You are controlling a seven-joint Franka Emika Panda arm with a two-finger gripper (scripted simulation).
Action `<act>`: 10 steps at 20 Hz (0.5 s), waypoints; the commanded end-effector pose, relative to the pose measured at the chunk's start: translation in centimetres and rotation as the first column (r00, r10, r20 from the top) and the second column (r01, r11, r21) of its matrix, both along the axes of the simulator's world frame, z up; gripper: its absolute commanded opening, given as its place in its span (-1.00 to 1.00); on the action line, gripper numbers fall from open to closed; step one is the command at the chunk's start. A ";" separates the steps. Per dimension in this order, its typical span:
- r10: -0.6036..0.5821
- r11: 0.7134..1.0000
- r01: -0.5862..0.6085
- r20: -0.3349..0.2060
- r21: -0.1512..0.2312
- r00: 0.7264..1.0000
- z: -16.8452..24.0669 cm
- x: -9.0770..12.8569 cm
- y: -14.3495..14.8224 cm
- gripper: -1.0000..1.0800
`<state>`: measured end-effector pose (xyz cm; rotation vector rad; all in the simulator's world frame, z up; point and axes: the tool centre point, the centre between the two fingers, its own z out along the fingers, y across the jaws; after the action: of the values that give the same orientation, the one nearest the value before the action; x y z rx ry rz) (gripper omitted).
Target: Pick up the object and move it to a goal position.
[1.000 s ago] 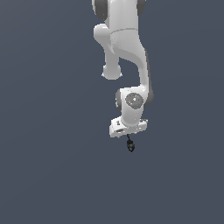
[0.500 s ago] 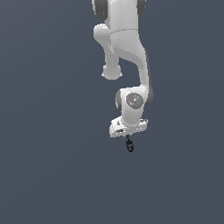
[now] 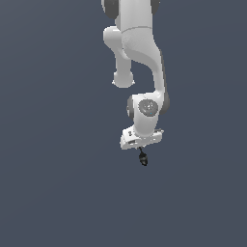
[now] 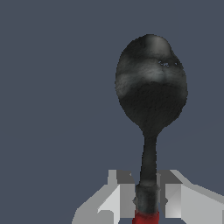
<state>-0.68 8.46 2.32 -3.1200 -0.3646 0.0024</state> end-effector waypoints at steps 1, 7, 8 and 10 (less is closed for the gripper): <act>0.000 1.000 0.000 0.001 0.000 1.000 1.0 -0.2 -0.1 -1.00; 0.000 1.000 0.000 0.001 -0.001 1.000 4.6 -1.2 -0.6 -1.00; 0.000 1.000 0.000 0.001 -0.001 1.000 5.4 -1.5 -0.7 -1.00; 0.000 1.000 0.000 0.001 -0.001 1.000 7.1 -1.9 -0.9 -1.00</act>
<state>-2.29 7.73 8.09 -3.1206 -0.3648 0.0023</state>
